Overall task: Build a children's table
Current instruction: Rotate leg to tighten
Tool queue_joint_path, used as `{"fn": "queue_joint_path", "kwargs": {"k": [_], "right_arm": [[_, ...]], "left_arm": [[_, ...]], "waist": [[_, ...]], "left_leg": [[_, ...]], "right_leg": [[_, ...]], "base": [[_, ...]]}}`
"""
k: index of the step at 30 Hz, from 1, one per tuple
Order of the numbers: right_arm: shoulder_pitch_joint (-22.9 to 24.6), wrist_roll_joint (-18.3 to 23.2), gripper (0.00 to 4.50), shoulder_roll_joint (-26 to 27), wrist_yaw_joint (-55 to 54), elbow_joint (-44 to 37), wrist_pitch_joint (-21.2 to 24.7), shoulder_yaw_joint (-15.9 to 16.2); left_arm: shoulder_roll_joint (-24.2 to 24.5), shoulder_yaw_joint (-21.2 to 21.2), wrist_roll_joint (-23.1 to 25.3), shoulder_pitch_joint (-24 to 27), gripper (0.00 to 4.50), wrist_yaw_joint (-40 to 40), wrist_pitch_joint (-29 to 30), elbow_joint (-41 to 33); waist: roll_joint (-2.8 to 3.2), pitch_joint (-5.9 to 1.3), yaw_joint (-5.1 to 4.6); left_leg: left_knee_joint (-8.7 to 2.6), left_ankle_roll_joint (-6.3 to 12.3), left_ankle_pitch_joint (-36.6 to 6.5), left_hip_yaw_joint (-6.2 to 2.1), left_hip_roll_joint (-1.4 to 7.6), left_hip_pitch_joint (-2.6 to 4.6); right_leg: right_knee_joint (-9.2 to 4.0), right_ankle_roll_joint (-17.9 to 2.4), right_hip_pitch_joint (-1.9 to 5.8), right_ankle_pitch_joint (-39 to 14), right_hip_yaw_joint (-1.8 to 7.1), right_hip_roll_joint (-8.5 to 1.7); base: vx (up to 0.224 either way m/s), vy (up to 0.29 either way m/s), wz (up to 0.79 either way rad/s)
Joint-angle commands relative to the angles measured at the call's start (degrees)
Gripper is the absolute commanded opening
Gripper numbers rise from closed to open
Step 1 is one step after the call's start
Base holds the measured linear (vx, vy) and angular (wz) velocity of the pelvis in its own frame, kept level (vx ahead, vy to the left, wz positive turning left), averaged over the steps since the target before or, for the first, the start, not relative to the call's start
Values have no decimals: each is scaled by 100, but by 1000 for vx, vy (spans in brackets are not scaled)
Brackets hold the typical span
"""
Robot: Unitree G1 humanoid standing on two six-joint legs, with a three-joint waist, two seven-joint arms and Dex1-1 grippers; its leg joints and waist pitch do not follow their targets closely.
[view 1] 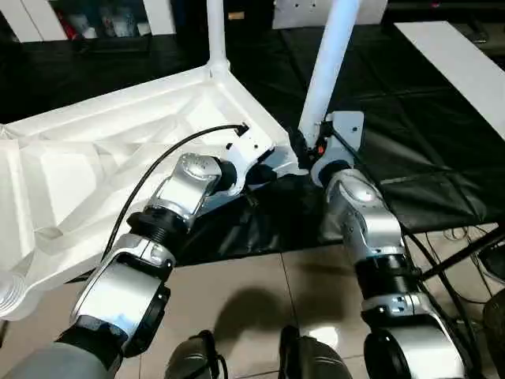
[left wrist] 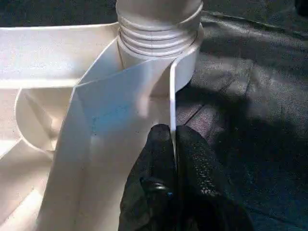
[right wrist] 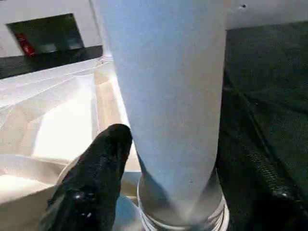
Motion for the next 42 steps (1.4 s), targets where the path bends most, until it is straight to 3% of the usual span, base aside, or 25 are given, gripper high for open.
{"fn": "queue_joint_path", "kwargs": {"k": [1,3,5,9,11,18,19,21,23,25,28,30,36,39,42], "right_arm": [[251,180,332,-121,466,-148,-13,113],[427,338,344,-398,930,-346,-99,32],[563,400,363,-771,1432,-507,-133,14],[629,453,387,-1269,2122,-604,-69,112],[655,625,404,-1772,3130,-677,-177,283],[606,1066,412,-2430,5064,-707,-257,595],[588,1113,412,-2504,5325,-700,-245,663],[542,1216,412,-2623,5775,-659,-180,765],[488,1261,412,-2701,6082,-608,-141,842],[399,1274,386,-2753,6368,-478,-130,942],[307,1275,375,-2792,6726,-343,-105,1089],[280,1258,350,-2777,6802,-310,-123,1138],[197,1195,305,-2734,6960,-180,-218,1256],[181,1192,299,-2721,7087,-156,-212,1311],[194,1194,261,-2726,7165,-161,-220,1336]], "left_arm": [[164,51,-31,94,0,-133,-388,-219],[369,20,-57,276,0,-442,-462,-402],[595,-37,-56,437,0,-743,-576,-522],[819,-85,-53,549,0,-1051,-950,-546],[1003,-96,-186,684,0,-1524,-1360,-662],[1237,-118,-555,916,0,-2555,-1621,-976],[1278,-128,-608,936,0,-2717,-1635,-1009],[1372,-200,-602,963,0,-2938,-1713,-1032],[1456,-267,-602,1002,0,-3139,-1772,-1081],[1527,-330,-625,1103,0,-3374,-1768,-1252],[1612,-446,-621,1268,0,-3655,-1769,-1521],[1638,-504,-598,1330,0,-3730,-1791,-1612],[1619,-581,-619,1442,0,-3794,-1778,-1845],[1616,-600,-611,1473,0,-3814,-1772,-1915],[1630,-606,-601,1493,0,-3823,-1765,-1945]], "waist": [[-10,-568,26],[-27,-569,23],[-58,-586,13],[-56,-593,27],[-62,-611,45],[-85,-690,90],[-71,-685,129],[-101,-718,156],[-81,-699,188],[-117,-706,183],[-107,-701,186],[-89,-703,202],[-100,-732,285],[-110,-740,288],[-111,-744,292]], "left_leg": [[-398,255,-1987,-195,336,147],[-392,348,-1834,-184,332,91],[-384,437,-1634,-168,347,86],[-349,467,-1543,-144,321,87],[-336,562,-1401,-125,327,77],[-295,735,-1116,-103,361,57],[-286,773,-1088,-94,377,52],[-280,735,-1069,-91,376,61],[-279,707,-1129,-95,376,55],[-286,605,-1205,-101,391,81],[-290,523,-1258,-111,404,75],[-297,494,-1299,-102,422,112],[-295,392,-1382,-105,435,133],[-289,371,-1414,-110,427,118],[-283,358,-1429,-113,423,120]], "right_leg": [[-388,-799,350,-2379,336,-472],[-369,-814,385,-2316,348,-485],[-345,-911,372,-2170,361,-465],[-340,-926,370,-2307,367,-457],[-320,-926,386,-2174,379,-451],[-224,-1193,406,-1771,379,-426],[-205,-1236,377,-1736,385,-425],[-203,-1218,375,-1820,382,-423],[-219,-1159,373,-2016,374,-430],[-243,-1085,349,-2245,368,-426],[-249,-1038,348,-2432,375,-451],[-264,-1049,309,-2436,388,-442],[-238,-1085,307,-2423,398,-446],[-242,-1045,323,-2498,398,-457],[-255,-999,325,-2601,392,-460]], "base": [[0,0,0],[0,0,0],[0,0,0],[0,0,0],[0,0,0],[0,0,0],[0,0,0],[0,0,0],[0,0,0],[0,0,0],[0,0,0],[0,0,0],[0,0,0],[0,0,0],[0,0,0]]}}
